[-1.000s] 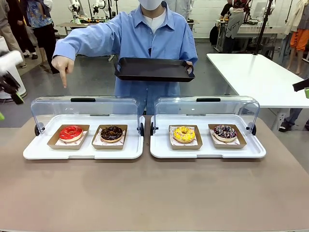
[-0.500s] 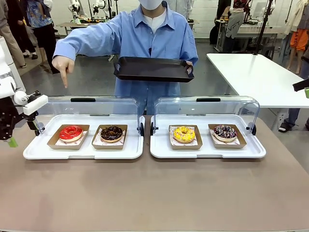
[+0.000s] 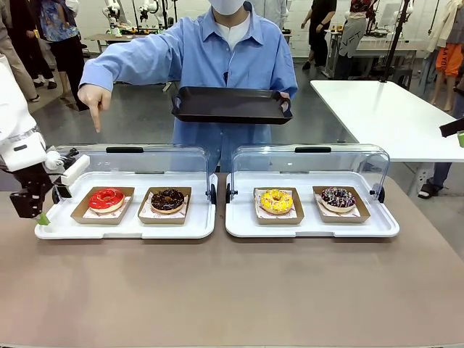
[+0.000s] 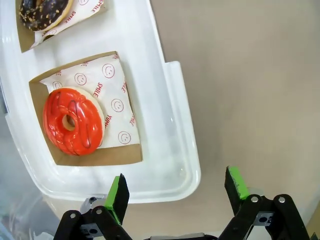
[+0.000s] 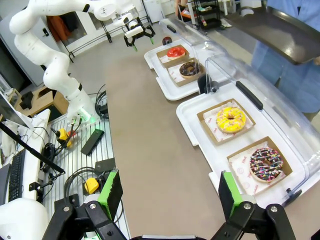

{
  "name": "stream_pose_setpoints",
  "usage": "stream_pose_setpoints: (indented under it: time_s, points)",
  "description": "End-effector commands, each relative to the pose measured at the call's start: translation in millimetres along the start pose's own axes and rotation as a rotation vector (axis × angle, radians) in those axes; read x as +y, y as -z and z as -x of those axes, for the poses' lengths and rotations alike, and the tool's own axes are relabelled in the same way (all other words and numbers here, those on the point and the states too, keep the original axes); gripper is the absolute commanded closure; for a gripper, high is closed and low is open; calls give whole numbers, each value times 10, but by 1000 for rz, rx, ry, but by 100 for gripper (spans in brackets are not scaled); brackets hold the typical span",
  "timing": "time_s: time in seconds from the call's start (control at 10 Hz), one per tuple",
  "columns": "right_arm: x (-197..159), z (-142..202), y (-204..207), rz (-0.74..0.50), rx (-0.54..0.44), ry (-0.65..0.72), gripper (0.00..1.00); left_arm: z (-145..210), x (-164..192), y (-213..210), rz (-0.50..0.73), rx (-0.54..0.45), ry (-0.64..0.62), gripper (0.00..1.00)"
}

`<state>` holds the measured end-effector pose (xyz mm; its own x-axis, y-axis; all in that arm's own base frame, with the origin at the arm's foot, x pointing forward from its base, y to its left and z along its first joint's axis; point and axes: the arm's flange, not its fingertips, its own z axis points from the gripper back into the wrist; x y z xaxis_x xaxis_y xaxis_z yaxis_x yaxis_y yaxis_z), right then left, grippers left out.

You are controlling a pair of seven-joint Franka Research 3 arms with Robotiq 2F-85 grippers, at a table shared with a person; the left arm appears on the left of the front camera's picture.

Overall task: Provide the desired donut to the person.
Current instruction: Pick up and lift the Paper togo box containing the Donut pointed at by the person.

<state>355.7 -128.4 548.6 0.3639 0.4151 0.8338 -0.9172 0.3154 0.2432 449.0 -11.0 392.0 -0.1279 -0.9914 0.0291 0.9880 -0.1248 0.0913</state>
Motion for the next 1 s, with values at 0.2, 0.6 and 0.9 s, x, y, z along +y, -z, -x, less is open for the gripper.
stream_pose_setpoints:
  time_s: [0.2, 0.6, 0.9]
  points:
    - [8, 4, 1, -4, -6, -2, 0, -27, 169, 74, 17, -23, -13, 0]
    - [8, 4, 1, -4, -6, -2, 0, -21, 78, 94, 8, 1, 1, 0]
    - [8, 4, 1, -4, -6, -2, 0, -20, 114, 107, 11, -1, 0, 0]
